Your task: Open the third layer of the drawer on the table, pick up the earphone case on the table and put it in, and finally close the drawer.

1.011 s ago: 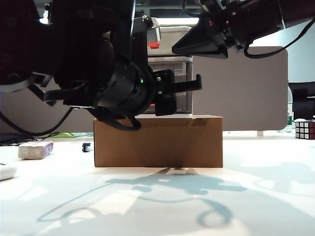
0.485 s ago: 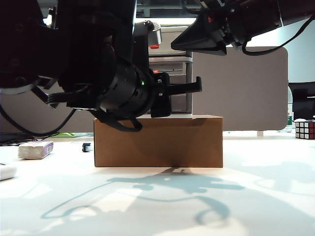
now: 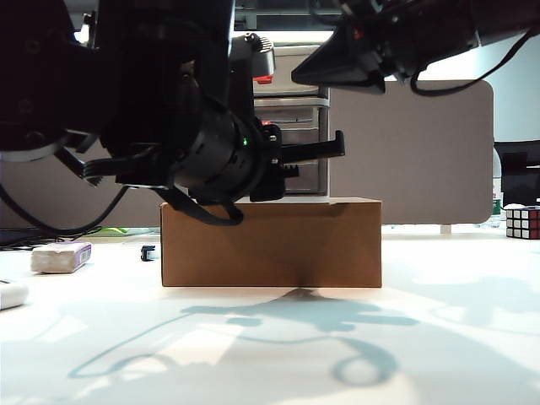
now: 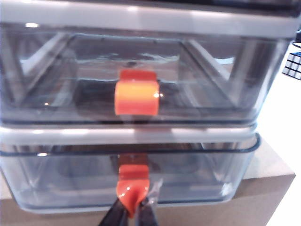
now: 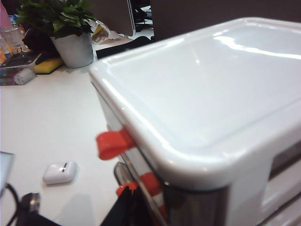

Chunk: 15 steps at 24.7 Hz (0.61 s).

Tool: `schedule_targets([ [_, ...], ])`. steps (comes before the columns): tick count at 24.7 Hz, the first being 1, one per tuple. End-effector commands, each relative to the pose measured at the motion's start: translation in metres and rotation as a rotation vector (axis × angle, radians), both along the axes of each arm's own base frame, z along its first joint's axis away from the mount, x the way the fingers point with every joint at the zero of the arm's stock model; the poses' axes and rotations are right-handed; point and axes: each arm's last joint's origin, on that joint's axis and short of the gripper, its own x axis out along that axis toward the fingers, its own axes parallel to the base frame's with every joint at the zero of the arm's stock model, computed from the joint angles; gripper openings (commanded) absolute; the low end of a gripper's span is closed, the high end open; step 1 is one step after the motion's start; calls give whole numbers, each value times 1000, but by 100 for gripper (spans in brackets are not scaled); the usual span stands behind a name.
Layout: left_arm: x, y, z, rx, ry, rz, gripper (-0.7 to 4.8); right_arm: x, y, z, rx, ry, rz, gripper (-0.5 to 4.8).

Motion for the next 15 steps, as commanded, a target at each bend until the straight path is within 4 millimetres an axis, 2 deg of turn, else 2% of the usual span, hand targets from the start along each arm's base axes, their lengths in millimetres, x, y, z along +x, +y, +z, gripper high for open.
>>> schedule_targets([
  [1,-5,-3,2,-17,-4,21,-6,4,2,-1,13,-13,-4,-6],
  [9,-29,-16,0,2,-3,28,-6,9,3,-8,-3,5,-59,-6],
  [15,-57,-26,-3,44,0,53,-6,9,3,-8,-4,7,-67,-6],
])
